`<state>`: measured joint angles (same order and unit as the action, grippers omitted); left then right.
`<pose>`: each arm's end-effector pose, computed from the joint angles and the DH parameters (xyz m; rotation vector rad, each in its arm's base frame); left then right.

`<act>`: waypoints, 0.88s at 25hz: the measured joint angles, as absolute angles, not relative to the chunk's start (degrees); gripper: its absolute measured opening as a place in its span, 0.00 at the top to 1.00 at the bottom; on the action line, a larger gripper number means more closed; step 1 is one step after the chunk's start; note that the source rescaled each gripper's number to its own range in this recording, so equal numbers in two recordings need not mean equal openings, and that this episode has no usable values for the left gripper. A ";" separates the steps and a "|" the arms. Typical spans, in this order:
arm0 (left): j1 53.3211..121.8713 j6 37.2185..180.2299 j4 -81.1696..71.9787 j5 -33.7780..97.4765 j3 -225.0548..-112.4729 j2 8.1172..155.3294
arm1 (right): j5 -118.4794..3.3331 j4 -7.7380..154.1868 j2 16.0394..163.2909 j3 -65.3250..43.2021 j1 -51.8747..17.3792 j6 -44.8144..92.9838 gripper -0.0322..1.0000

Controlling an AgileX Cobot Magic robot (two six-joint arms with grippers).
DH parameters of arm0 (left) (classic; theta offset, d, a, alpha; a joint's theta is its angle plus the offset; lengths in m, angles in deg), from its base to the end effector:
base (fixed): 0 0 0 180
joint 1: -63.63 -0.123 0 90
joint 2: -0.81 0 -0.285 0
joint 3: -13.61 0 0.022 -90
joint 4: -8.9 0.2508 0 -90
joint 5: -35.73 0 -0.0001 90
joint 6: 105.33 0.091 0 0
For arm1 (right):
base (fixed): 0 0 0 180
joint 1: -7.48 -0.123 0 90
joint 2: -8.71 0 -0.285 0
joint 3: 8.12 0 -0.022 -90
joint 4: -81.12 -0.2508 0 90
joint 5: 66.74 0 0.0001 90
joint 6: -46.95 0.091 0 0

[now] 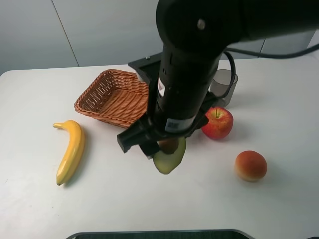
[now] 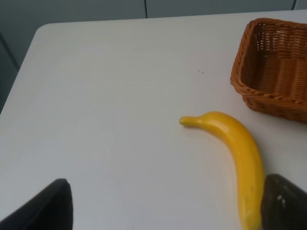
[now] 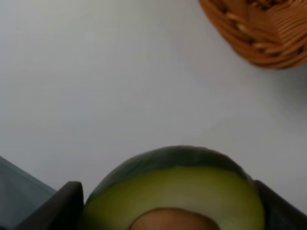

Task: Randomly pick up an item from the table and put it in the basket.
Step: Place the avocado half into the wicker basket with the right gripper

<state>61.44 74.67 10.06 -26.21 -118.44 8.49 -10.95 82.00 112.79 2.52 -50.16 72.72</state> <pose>-0.0073 0.0013 0.2786 -0.0406 2.0518 0.0480 0.1729 0.2707 0.2248 -0.8360 2.8867 0.1509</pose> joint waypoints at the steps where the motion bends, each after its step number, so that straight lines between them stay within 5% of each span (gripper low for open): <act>1: 61.44 74.67 10.06 -26.21 -118.44 8.49 | -9.74 82.30 112.79 1.33 -49.55 71.95 0.97; 13: 61.44 74.67 10.06 -26.21 -118.44 8.49 | -19.23 94.68 112.62 -2.18 -43.79 70.58 0.97; 22: 61.44 74.67 10.06 -26.21 -118.44 8.49 | -34.91 109.04 116.52 -2.33 -41.76 82.39 0.97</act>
<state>61.44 74.67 10.06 -26.21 -118.44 8.49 -34.91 109.04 116.52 -2.33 -41.76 82.39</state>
